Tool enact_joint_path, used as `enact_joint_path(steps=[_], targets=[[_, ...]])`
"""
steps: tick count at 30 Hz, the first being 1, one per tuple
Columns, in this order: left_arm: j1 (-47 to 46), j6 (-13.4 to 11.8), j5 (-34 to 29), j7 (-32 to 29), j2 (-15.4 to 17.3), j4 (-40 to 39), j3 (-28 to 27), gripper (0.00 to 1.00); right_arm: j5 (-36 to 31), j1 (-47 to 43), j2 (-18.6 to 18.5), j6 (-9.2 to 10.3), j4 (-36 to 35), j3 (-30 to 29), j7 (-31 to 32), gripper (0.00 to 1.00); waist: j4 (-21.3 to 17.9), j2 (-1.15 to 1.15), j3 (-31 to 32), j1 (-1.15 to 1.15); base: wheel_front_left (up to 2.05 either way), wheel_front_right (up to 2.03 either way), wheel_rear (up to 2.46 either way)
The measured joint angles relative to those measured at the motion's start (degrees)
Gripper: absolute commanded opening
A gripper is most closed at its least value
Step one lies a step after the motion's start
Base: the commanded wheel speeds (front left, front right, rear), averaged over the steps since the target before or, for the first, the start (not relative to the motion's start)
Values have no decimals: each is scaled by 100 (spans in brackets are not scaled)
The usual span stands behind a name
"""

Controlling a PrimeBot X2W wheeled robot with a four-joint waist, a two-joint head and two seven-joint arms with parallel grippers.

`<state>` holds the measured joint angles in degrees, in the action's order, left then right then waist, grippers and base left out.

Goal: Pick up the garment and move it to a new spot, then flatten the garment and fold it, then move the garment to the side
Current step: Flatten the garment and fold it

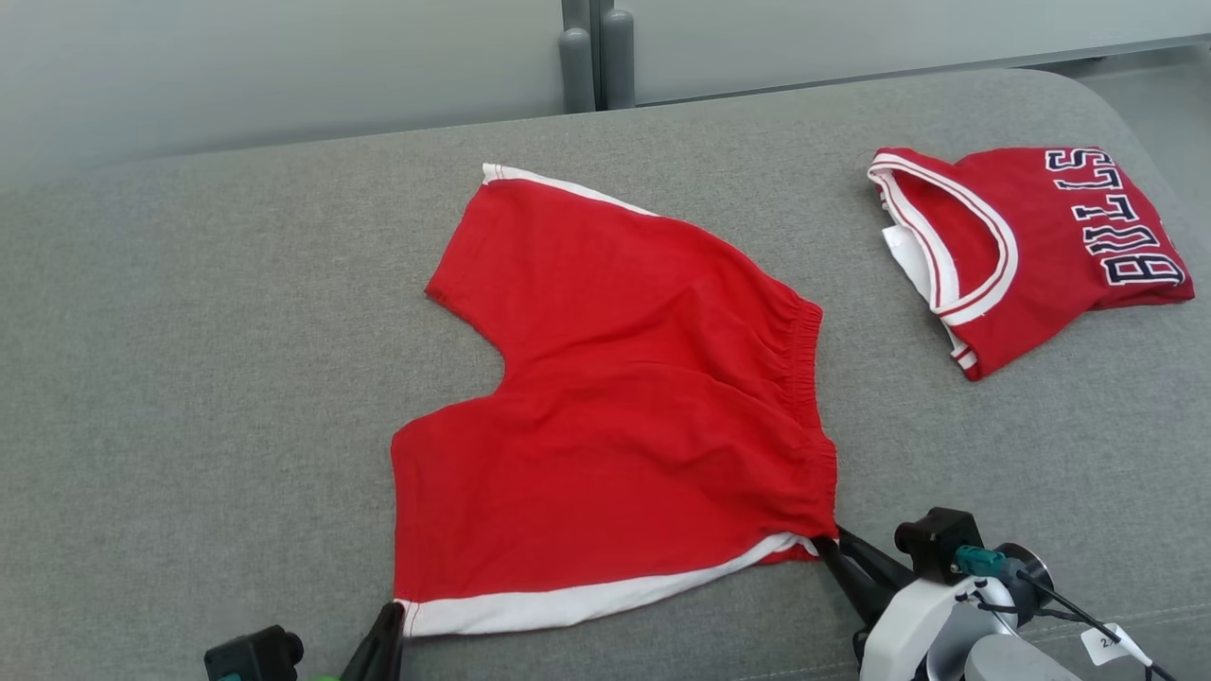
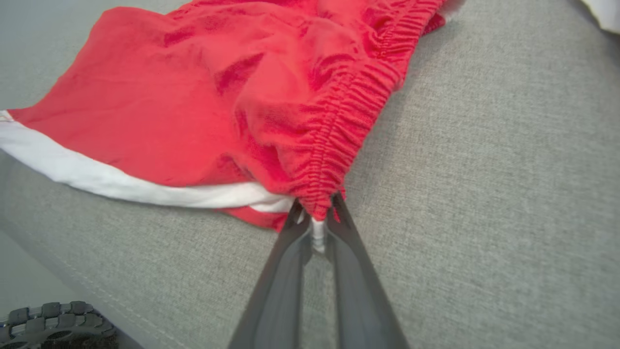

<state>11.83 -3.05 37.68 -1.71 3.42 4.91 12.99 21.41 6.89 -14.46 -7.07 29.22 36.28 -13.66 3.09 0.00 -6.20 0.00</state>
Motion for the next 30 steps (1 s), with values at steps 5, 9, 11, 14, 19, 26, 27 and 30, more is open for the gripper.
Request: enact_joint_path(steps=[5, 9, 11, 14, 19, 26, 27, 30], targets=[[139, -8, 48, -44, 7, 5, -9, 100, 37, 96, 1, 0, 3, 114, -3, 0, 49, 0, -40, 0, 0, 0, 0], [149, -8, 49, -108, 53, -2, -9, 100, 71, 114, -5, 0, 19, 135, -43, 0, 70, 0, -59, 0, 0, 0, 0], [152, -8, 60, -112, 57, -19, -11, 100, 98, 119, -5, 0, 25, 152, -44, 0, 77, 0, -68, 0, 0, 0, 0], [172, -8, 93, -197, 62, -22, 5, 100, 151, 146, -9, 0, 38, 182, -44, 0, 81, 0, -80, 0, 0, 0, 0], [192, -8, 108, -313, 70, -13, 36, 100, 192, 218, -11, 0, 53, 219, -45, 0, 74, 0, -92, 0, 0, 0, 0], [194, -7, 341, -387, 67, 156, 5, 100, 232, 285, -16, 0, 71, 348, -49, 0, 9, 0, -103, 0, 0, 0, 0], [194, -7, 349, -387, 67, 178, 0, 100, 234, 312, -18, 0, 70, 352, -49, 0, -10, 0, -104, 0, 0, 0, 0], [190, -7, 361, -380, 67, 194, -9, 100, 235, 352, -44, 0, 66, 347, -49, 0, -74, 0, -105, 0, 0, 0, 0]])
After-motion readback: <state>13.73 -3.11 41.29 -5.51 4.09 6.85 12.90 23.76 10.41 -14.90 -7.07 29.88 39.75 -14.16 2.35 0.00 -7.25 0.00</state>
